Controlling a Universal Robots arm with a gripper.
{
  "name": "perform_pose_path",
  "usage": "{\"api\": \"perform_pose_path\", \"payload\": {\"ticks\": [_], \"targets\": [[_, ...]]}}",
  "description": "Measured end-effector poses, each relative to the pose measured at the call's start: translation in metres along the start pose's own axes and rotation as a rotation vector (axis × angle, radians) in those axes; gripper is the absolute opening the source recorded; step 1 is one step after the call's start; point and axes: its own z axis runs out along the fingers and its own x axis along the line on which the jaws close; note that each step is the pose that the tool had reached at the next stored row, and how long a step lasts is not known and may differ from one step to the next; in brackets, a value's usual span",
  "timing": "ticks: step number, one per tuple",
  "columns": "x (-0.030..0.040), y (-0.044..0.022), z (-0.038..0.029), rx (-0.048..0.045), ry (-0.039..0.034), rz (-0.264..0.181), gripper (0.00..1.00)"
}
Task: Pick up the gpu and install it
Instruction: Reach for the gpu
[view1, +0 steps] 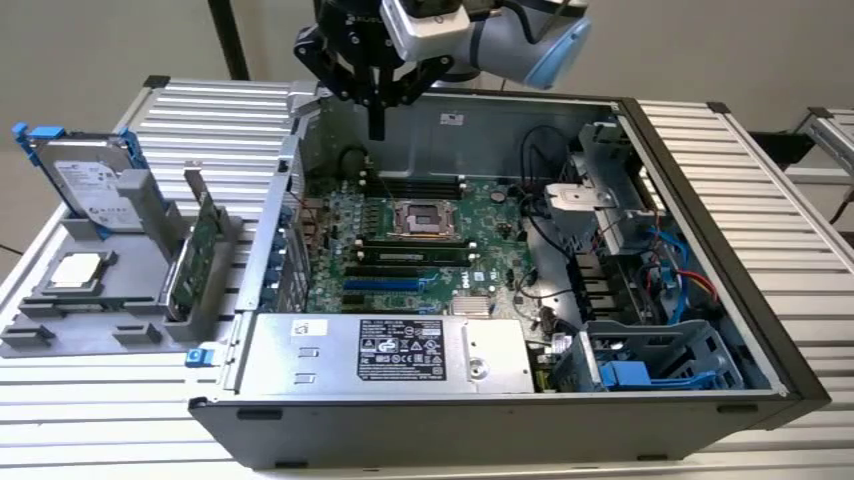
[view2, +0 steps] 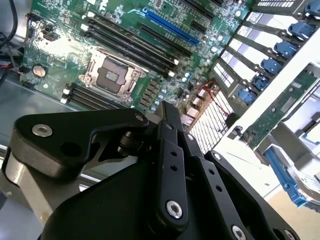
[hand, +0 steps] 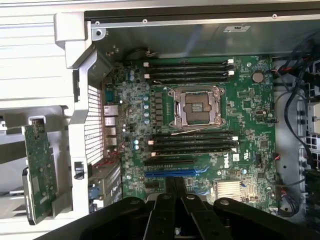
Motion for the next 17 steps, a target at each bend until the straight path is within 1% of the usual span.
{"api": "perform_pose_path", "payload": {"ticks": [11, 17], "targets": [[0.0015, -0.0001, 0.0000, 0.0000, 0.0004, -0.001, 0.00], [0.0066, -0.0005, -0.0001, 0.0000, 0.0004, -0.001, 0.00]]}}
